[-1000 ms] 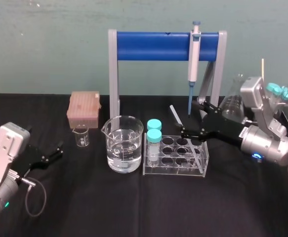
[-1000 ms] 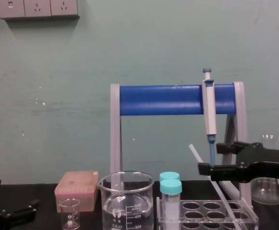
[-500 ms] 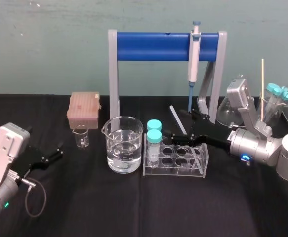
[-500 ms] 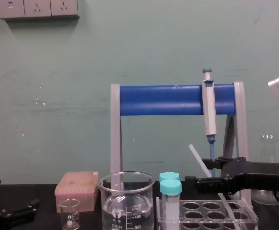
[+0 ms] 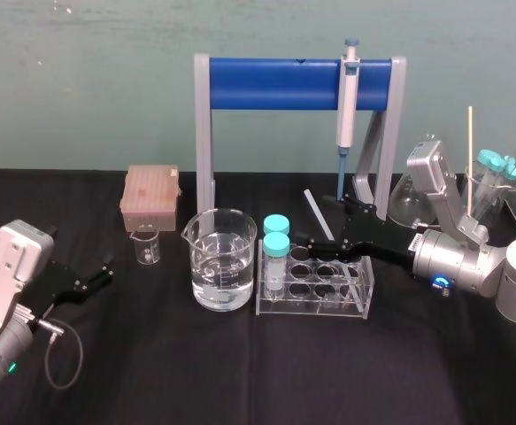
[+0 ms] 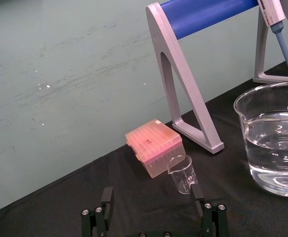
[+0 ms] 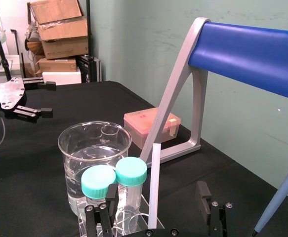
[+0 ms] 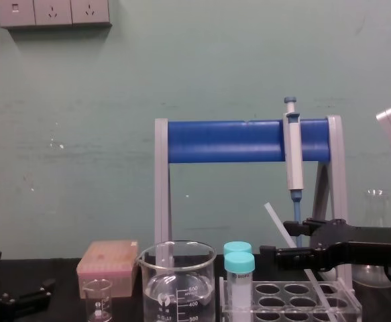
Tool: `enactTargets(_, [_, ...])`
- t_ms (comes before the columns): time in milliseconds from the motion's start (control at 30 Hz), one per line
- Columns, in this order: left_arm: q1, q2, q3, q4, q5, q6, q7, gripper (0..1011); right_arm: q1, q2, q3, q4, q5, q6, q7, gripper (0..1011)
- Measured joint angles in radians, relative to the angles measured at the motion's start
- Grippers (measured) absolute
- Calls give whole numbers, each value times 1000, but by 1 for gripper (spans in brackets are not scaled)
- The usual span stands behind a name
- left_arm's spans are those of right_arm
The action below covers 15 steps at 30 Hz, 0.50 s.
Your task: Pick up the stirring rod with one hand, then place it down.
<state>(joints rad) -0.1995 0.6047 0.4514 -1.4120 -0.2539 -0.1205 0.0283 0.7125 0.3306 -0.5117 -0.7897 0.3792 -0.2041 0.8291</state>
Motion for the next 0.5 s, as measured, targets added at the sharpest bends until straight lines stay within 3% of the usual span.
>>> enactTargets(300, [0, 0, 0, 0, 0, 0, 0, 1000, -1, 1, 1, -2, 0, -1, -1, 927])
enactTargets(500, [0, 0, 0, 0, 0, 0, 0, 1000, -2, 2, 1, -3, 0, -1, -1, 738])
